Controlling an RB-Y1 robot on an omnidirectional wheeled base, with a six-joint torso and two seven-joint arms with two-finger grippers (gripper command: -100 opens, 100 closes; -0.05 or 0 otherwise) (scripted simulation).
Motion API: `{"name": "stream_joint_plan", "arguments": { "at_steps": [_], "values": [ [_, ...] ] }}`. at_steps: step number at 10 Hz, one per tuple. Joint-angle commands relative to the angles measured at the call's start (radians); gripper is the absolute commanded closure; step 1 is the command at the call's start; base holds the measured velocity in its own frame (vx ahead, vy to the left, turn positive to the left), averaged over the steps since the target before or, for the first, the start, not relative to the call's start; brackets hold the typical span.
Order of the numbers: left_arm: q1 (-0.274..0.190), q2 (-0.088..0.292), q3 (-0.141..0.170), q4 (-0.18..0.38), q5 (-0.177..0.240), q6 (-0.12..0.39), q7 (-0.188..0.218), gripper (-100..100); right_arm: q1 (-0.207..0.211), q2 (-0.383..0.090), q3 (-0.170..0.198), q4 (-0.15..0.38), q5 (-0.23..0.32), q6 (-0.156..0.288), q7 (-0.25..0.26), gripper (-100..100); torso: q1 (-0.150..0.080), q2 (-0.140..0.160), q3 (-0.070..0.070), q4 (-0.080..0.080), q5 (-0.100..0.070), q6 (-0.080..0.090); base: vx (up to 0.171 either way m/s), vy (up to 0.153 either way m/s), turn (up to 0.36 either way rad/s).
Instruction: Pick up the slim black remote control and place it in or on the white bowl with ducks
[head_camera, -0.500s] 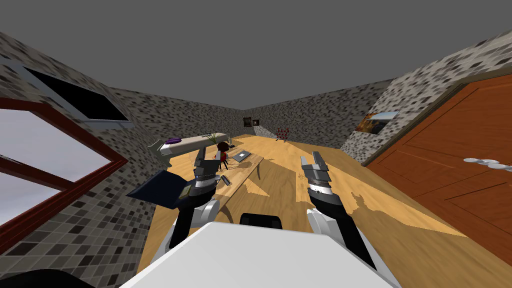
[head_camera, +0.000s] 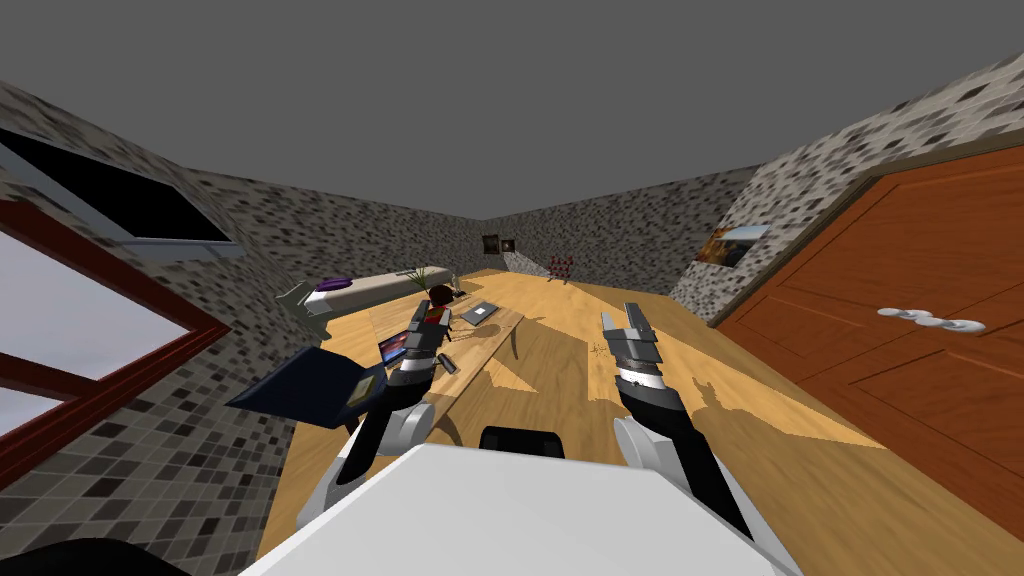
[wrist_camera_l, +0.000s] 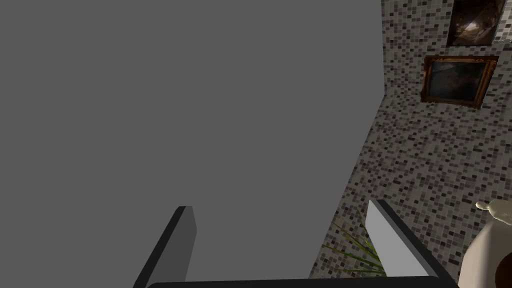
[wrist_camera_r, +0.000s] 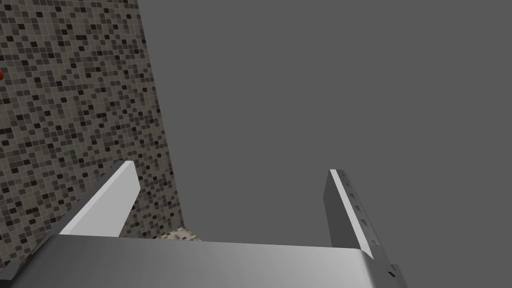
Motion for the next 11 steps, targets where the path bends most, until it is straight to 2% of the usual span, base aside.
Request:
{"name": "stream_joint_plan", "arguments": {
  "at_steps": [1, 2, 3, 4, 6, 8, 9, 10, 11],
  "values": [
    [0.014, 0.036, -0.018, 0.028, 0.018, 0.05, -0.013, -100, 0.0, 0.0, 0.0, 0.0, 0.0, 0.0, 0.0, 0, 0.0, 0.0, 0.0, 0.0, 0.0, 0.0, 0.011, -0.013, -0.107],
    [0.014, 0.036, -0.018, 0.028, 0.018, 0.061, -0.013, -100, 0.0, 0.0, 0.0, 0.0, 0.0, 0.0, 0.0, 0, 0.0, 0.0, 0.0, 0.0, 0.0, 0.0, 0.008, -0.009, -0.02],
    [0.019, 0.063, -0.021, 0.051, 0.036, 0.096, -0.017, -100, 0.0, 0.0, 0.0, 0.0, 0.0, 0.0, 0.0, 0, 0.0, 0.0, 0.0, 0.0, 0.0, 0.0, 0.011, -0.014, -0.062],
    [0.019, 0.063, -0.021, 0.051, 0.036, 0.102, -0.017, -100, 0.0, 0.0, 0.0, 0.0, 0.0, 0.0, 0.0, 0, 0.0, 0.0, 0.0, 0.0, 0.0, 0.0, 0.008, -0.009, -0.036],
    [0.029, 0.119, -0.028, 0.101, 0.076, 0.172, -0.027, -100, 0.0, 0.0, 0.0, 0.0, 0.0, 0.0, 0.0, 0, 0.0, 0.0, 0.0, 0.0, 0.0, 0.0, 0.013, -0.014, -0.109],
    [0.029, 0.119, -0.028, 0.101, 0.076, 0.195, -0.027, -100, 0.0, 0.0, 0.0, 0.0, 0.0, 0.0, 0.0, 0, 0.0, 0.0, 0.0, 0.0, 0.0, 0.0, 0.005, -0.005, -0.024],
    [0.034, 0.147, -0.032, 0.128, 0.098, 0.234, -0.032, -100, 0.0, 0.0, 0.0, 0.0, 0.0, 0.0, 0.0, 0, 0.0, 0.0, 0.0, 0.0, 0.0, 0.0, 0.005, -0.008, -0.076],
    [0.034, 0.147, -0.032, 0.128, 0.098, 0.245, -0.032, -100, 0.0, 0.0, 0.0, 0.0, 0.0, 0.0, 0.0, 0, 0.0, 0.0, 0.0, 0.0, 0.0, 0.0, 0.006, -0.008, -0.06],
    [0.039, 0.176, -0.035, 0.156, 0.12, 0.283, -0.038, -100, 0.0, 0.0, 0.0, 0.0, 0.0, 0.0, 0.0, 0, 0.0, 0.0, 0.0, 0.0, 0.0, 0.0, 0.01, -0.014, -0.129]
  ]
}}
